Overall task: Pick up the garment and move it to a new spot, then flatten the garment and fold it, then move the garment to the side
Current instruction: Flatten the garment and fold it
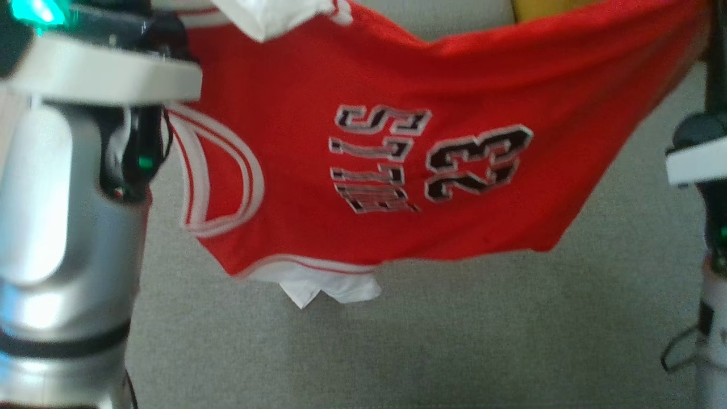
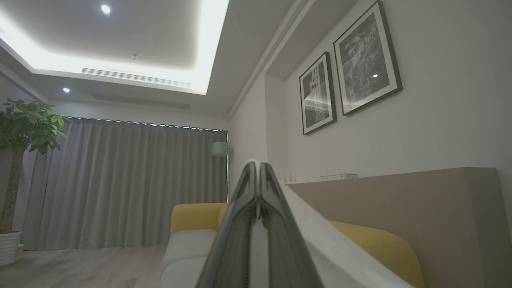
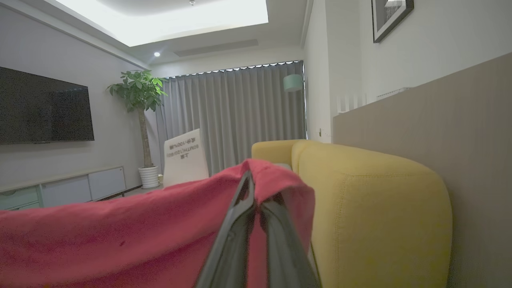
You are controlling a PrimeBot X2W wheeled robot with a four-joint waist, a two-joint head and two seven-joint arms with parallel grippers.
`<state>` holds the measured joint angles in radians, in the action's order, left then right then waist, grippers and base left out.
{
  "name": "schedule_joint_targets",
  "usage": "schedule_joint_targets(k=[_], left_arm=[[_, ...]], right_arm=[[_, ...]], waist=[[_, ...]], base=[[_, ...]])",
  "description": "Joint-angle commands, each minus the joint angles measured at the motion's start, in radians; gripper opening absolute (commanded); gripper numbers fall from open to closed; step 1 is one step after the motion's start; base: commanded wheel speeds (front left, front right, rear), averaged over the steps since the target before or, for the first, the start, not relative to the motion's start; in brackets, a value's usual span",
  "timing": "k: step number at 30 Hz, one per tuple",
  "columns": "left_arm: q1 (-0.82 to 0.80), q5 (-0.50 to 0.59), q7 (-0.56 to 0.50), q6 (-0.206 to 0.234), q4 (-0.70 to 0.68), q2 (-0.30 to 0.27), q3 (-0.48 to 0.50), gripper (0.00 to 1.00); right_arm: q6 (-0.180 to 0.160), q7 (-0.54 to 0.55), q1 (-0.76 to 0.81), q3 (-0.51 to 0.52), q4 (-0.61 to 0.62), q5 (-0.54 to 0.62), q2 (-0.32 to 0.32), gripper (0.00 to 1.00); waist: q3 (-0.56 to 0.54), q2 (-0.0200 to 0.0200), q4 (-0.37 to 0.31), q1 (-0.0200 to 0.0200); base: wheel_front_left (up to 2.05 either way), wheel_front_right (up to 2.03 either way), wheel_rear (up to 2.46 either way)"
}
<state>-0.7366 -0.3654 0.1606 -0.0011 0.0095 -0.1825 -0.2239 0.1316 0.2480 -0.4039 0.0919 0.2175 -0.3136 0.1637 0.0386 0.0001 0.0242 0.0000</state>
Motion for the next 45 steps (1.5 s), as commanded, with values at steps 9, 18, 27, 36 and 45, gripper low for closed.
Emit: schedule_joint_targets(k=[9,18,27,36,45], left_arm=[[-0.398,0.008,0.070,-0.052,0.316,-0.017,0.033,0.00],[-0.642,0.048,0.101,-0.058,0.602,0.021,0.069,0.00],[-0.624,0.043,0.101,-0.062,0.896,0.064,0.088,0.00],[-0.523,0.019,0.101,-0.085,0.998,0.092,0.134,0.00],[-0.267,0.031,0.101,-0.117,0.819,0.096,0.197,0.00]], right_arm=[[-0.001,-0.111,-0.433,-0.088,-0.265,-0.058,-0.026,0.00],[-0.001,-0.312,-0.775,-0.184,-0.736,-0.057,-0.068,0.00],[-0.001,-0.367,-0.903,-0.334,-1.160,-0.044,-0.101,0.00],[-0.001,-0.428,-0.899,-0.462,-1.344,-0.117,-0.112,0.00],[-0.001,-0.490,-0.693,-0.567,-1.275,-0.268,-0.085,0.00]], waist=[[0.142,-0.0001,-0.019,0.0000],[0.205,-0.0001,-0.040,0.0000],[0.290,-0.0001,-0.034,0.0000],[0.375,-0.0001,-0.009,0.0000],[0.334,-0.0001,0.013,0.0000]], base=[[0.00,0.00,0.00],[0.00,0.00,0.00],[0.00,0.00,0.00],[0.00,0.00,0.00],[0.00,0.00,0.00]])
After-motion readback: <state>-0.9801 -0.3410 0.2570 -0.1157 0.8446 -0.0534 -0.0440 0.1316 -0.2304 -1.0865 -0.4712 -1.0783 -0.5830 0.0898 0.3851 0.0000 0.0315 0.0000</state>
